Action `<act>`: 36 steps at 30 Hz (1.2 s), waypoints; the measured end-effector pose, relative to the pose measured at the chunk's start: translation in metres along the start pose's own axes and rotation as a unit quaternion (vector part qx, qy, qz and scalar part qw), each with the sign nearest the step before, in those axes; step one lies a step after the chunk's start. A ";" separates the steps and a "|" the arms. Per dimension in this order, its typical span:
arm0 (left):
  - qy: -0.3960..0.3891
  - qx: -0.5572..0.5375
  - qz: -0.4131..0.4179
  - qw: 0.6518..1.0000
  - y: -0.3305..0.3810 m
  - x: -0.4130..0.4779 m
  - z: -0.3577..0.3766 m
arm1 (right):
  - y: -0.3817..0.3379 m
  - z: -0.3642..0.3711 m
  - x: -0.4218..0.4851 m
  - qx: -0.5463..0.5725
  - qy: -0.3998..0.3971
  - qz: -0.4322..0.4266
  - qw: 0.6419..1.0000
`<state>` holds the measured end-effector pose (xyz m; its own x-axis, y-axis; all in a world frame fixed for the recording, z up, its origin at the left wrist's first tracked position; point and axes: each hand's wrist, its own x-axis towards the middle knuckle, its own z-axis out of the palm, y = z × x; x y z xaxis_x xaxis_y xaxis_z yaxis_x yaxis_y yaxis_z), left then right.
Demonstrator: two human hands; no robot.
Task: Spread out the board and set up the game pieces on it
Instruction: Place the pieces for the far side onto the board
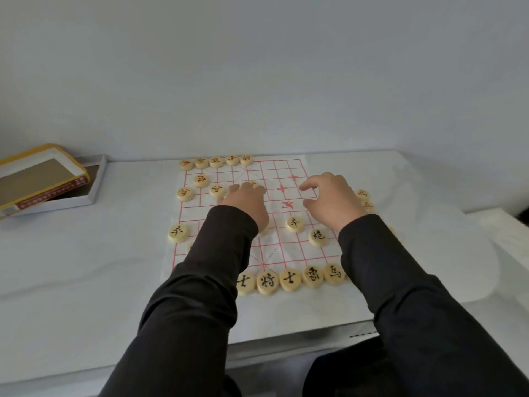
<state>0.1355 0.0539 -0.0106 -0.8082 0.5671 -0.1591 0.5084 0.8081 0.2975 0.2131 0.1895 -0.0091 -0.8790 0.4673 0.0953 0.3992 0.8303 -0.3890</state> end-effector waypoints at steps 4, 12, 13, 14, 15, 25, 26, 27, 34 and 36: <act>0.035 0.017 0.050 0.998 0.026 -0.010 0.008 | 0.027 -0.002 -0.009 -0.068 -0.039 0.037 0.996; 0.065 0.049 0.075 0.994 0.045 -0.013 0.017 | 0.090 -0.028 -0.001 -0.063 -0.045 0.174 0.982; 0.066 0.049 0.075 0.994 0.047 -0.012 0.017 | 0.097 -0.028 -0.001 -0.059 -0.042 0.188 0.980; 0.066 0.049 0.075 0.994 0.049 -0.012 0.017 | 0.100 -0.027 0.000 -0.055 -0.040 0.197 0.978; 0.065 0.051 0.075 0.994 0.049 -0.012 0.018 | 0.101 -0.024 0.000 -0.050 -0.038 0.205 0.977; 0.052 0.063 0.074 0.994 0.047 -0.007 0.021 | 0.089 -0.006 0.016 -0.045 0.028 0.237 0.970; 0.052 0.062 0.072 0.994 0.046 -0.007 0.020 | 0.087 -0.006 0.016 -0.052 0.033 0.229 0.972; 0.053 0.060 0.069 0.994 0.045 -0.005 0.020 | 0.085 -0.006 0.017 -0.061 0.044 0.216 0.973; 0.029 0.042 0.009 0.999 0.030 0.001 0.011 | 0.059 -0.006 0.024 0.016 0.120 0.091 0.988; 0.018 0.041 -0.002 0.999 0.027 0.002 0.009 | 0.051 -0.002 0.027 0.086 0.092 0.071 0.989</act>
<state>0.1505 0.0788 -0.0117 -0.8195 0.5592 -0.1250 0.5272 0.8213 0.2180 0.2103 0.2454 -0.0247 -0.7481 0.6365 0.1876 0.4518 0.6957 -0.5585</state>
